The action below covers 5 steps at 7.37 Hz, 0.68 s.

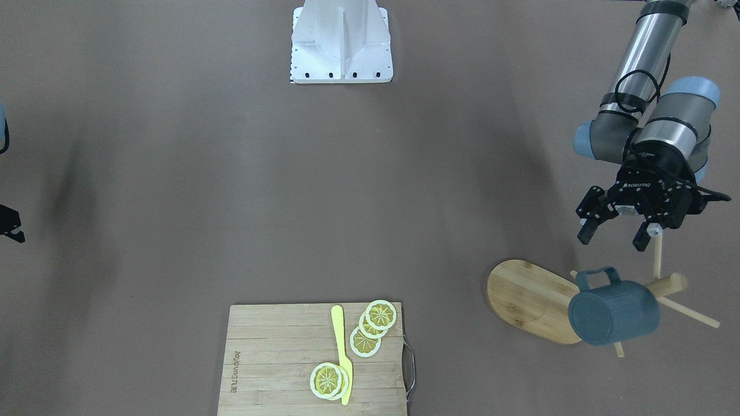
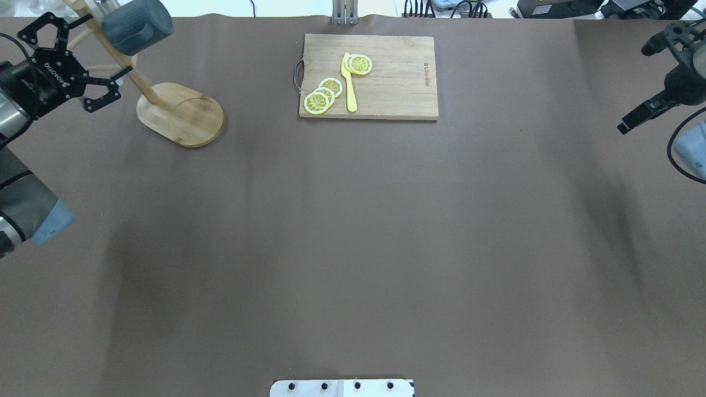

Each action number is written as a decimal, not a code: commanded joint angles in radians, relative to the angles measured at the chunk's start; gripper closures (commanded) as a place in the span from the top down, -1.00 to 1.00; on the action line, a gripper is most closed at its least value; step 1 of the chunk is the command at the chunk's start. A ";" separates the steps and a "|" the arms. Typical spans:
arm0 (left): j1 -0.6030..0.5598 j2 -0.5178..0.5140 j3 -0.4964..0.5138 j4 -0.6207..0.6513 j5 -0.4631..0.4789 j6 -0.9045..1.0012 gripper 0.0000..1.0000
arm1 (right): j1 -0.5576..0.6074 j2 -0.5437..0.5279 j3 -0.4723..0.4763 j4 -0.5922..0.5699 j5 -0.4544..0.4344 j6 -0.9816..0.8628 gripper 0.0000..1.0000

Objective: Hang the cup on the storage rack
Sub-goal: 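Lower the mug handle onto a mug-tree peg with the left gripper, then open the left gripper and pull it back from the hanging mug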

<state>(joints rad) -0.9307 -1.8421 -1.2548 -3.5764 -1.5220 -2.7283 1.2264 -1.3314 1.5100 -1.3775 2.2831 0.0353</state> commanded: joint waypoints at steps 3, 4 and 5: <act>-0.003 0.275 -0.153 -0.039 -0.033 0.595 0.96 | -0.001 0.000 -0.001 0.000 0.001 0.000 1.00; -0.029 0.338 -0.152 -0.033 -0.094 0.869 0.96 | 0.001 -0.003 0.001 0.000 0.001 0.000 1.00; -0.113 0.362 -0.141 0.019 -0.187 1.129 0.96 | 0.001 -0.005 0.001 0.000 -0.001 0.000 1.00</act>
<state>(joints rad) -0.9723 -1.5296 -1.4016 -3.5948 -1.6174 -1.9196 1.2265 -1.3339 1.5103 -1.3775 2.2836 0.0352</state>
